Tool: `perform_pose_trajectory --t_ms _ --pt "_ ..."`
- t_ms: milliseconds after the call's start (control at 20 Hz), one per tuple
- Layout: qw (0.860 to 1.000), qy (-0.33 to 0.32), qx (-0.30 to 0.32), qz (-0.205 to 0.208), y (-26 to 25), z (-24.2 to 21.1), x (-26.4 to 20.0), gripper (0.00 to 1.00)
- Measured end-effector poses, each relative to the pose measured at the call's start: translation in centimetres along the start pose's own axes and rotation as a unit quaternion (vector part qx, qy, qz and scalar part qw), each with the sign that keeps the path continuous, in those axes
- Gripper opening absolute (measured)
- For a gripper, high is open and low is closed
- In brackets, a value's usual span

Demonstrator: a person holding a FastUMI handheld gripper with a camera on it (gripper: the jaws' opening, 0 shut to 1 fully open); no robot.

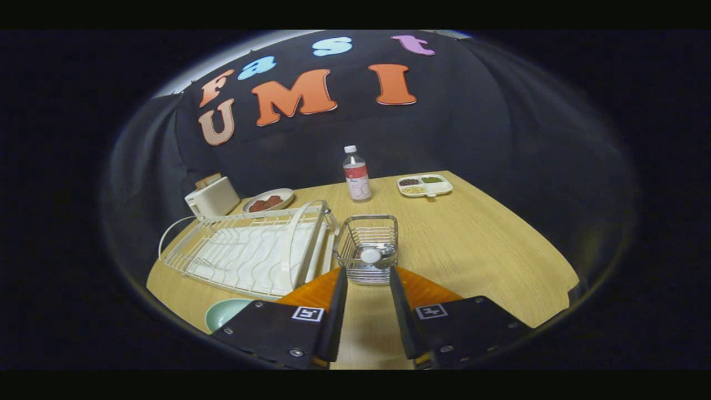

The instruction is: Take the plate from the dish rack, then take the spoon from the basket and place it into the plate.

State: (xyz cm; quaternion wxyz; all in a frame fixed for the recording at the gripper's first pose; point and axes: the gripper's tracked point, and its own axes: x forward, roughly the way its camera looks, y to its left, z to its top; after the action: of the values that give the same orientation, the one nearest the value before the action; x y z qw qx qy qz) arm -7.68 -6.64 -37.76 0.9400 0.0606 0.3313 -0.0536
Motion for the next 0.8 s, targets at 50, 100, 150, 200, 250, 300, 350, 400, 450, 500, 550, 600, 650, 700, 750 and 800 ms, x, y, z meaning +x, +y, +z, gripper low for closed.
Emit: perform_pose_trajectory --t_ms 50,100,150,200,250,300,350,400,450,500,550,600,650,700,750,800 --pt "1.0 -0.01 -0.014 -0.006 -0.4 0.3 0.3 0.45" --pt "0.999 -0.02 -0.026 -0.01 -0.6 0.6 0.5 0.42" --pt "0.999 -0.027 -0.034 -0.011 -0.4 0.8 0.6 0.4" --pt "0.999 -0.035 -0.037 -0.008 -0.3 1.2 0.7 0.39" --pt "0.998 -0.038 -0.04 -0.005 -0.1 1.4 0.9 0.37" --pt "0.998 -0.038 -0.044 -0.005 0.0 1.4 1.1 0.35" --pt "0.998 -0.04 -0.045 -0.007 -0.1 1.6 1.3 0.32" --pt "0.998 -0.038 -0.047 -0.011 -0.2 1.7 1.4 0.29" --pt "0.998 -0.036 -0.046 -0.012 -0.2 1.9 1.4 0.23" --pt "0.998 -0.04 -0.048 -0.019 -0.4 2.3 1.4 0.2" --pt "0.998 -0.043 -0.051 -0.021 -0.5 2.7 1.5 0.17" --pt "0.998 -0.042 -0.051 -0.017 -0.3 2.8 1.5 0.14" --pt "0.998 -0.038 -0.046 -0.011 0.0 2.8 1.4 0.12" --pt "0.998 -0.037 -0.041 -0.003 0.3 3.0 1.1 0.12" --pt "0.998 -0.039 -0.039 0.002 0.5 3.4 0.9 0.11" --pt "0.998 -0.043 -0.042 0.002 0.4 3.8 0.5 0.11"
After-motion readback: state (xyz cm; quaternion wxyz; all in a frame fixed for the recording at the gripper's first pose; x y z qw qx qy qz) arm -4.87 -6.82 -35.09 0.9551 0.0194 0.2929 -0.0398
